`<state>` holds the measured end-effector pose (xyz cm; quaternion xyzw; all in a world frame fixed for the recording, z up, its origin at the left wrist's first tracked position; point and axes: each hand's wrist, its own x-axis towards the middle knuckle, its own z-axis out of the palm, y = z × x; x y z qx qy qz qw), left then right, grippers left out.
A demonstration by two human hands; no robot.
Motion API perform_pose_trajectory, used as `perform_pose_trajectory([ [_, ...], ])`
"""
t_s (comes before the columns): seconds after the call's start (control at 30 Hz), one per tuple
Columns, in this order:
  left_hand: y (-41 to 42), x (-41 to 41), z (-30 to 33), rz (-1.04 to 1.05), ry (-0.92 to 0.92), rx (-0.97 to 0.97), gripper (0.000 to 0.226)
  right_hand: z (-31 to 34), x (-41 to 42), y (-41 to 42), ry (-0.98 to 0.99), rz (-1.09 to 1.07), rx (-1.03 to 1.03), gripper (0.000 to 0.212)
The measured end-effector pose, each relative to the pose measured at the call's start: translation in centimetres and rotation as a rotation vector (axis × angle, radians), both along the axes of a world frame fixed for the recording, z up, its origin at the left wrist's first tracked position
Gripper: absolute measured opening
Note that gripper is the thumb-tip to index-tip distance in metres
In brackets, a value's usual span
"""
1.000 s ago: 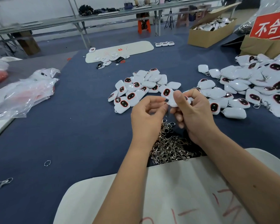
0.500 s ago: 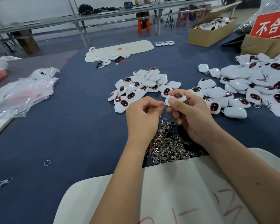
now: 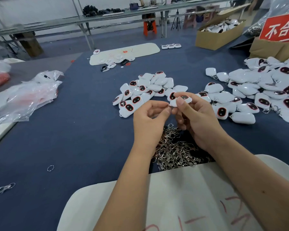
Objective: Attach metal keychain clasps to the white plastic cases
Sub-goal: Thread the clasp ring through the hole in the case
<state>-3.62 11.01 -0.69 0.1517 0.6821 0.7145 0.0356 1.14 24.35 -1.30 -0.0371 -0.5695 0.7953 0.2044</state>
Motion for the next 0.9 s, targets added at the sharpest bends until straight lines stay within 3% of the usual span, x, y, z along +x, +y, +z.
perform_pose_trajectory([
  [0.13, -0.21, 0.06, 0.27, -0.067, -0.154, 0.113, 0.016, -0.23, -0.12, 0.35, -0.006, 0.024, -0.028, 0.043],
  [0.4, -0.34, -0.11, 0.48, -0.041, -0.179, 0.134, 0.015, -0.34, -0.26, 0.31, 0.004, 0.030, -0.003, 0.038],
  [0.53, -0.36, -0.23, 0.43, -0.006, -0.045, 0.073, 0.020, -0.24, -0.21, 0.12, 0.008, 0.023, 0.023, 0.034],
  [0.7, -0.51, -0.31, -0.12, 0.026, 0.263, -0.201, 0.018, -0.15, -0.09, -0.11, 0.000, -0.011, 0.065, 0.036],
  [0.8, -0.79, -0.43, -0.34, 0.039, 0.444, -0.343, 0.018, -0.32, -0.20, -0.29, -0.024, -0.069, 0.152, 0.024],
  [0.9, -0.78, -0.39, -0.40, 0.067, 0.501, -0.383, 0.016, -0.36, -0.30, -0.40, -0.023, -0.078, 0.183, 0.020],
])
